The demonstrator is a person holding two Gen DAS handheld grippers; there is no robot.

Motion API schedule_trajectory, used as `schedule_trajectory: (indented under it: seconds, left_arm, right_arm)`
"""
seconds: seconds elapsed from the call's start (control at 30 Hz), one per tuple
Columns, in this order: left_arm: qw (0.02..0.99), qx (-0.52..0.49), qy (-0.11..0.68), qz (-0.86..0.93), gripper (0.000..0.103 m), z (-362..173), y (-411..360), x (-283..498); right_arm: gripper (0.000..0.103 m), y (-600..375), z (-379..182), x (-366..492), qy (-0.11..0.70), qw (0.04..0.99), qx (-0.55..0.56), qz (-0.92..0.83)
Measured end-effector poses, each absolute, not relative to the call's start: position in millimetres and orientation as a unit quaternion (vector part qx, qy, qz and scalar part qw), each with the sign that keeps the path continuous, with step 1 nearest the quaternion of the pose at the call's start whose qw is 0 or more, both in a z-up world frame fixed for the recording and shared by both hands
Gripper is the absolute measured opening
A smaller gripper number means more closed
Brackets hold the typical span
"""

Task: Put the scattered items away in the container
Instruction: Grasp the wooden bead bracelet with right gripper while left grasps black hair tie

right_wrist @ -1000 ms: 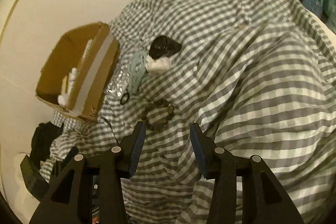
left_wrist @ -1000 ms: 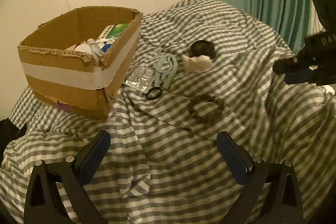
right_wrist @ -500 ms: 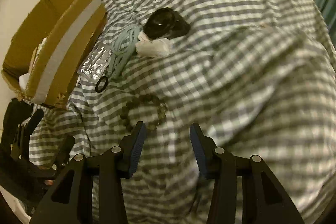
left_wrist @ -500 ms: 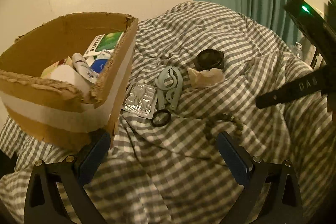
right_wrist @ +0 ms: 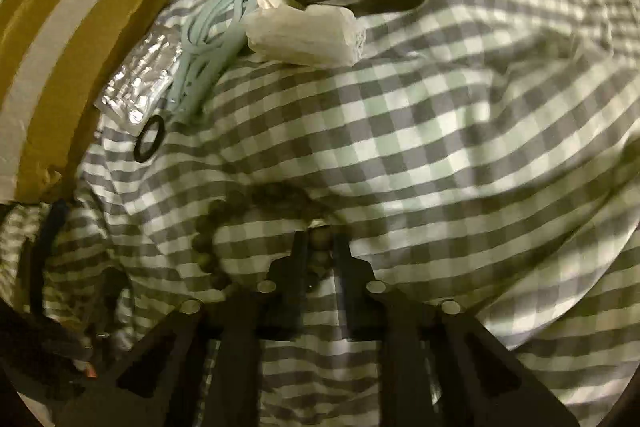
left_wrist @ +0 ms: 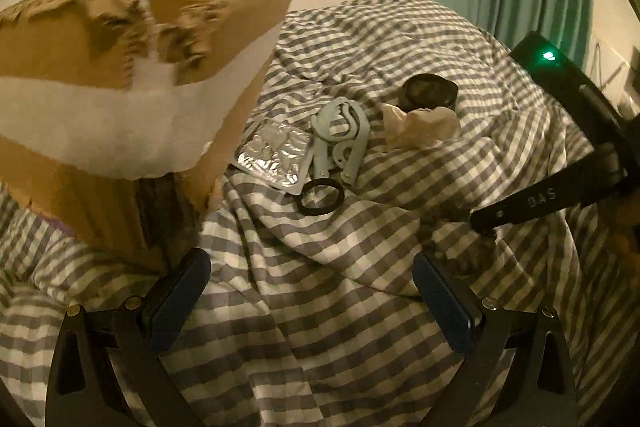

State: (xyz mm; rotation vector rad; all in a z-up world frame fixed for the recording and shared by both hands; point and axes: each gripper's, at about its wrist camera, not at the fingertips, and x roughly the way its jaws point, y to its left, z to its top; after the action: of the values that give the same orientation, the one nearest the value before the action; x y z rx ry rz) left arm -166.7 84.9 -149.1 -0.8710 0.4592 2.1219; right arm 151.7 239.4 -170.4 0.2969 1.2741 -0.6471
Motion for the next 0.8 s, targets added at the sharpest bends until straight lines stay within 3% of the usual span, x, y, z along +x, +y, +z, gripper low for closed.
schedule_trajectory:
  seconds: [0.33, 0.5, 0.73, 0.8]
  left_arm:
    - [0.314, -0.376, 0.164, 0.856, 0.103, -164, 105, -156]
    - [0.303, -0.398, 0.109, 0.859, 0.103, -168, 126, -161]
    - [0.24, -0.386, 0.118, 0.883, 0.103, -176, 162, -197]
    - [0.218, -0.414, 0.121, 0.876, 0.086, -189, 165, -217]
  right_arm:
    - [0.011, 251, -82, 114, 0.499, 0.802, 0.084, -0.318]
    - [0.011, 247, -72, 112, 0.498, 0.803, 0.092, -0.313]
    - [0.011, 239, -77, 122, 0.496, 0.811, 0.102, -0.294]
    - [0.011, 240, -79, 125, 0.499, 0.811, 0.102, -0.288]
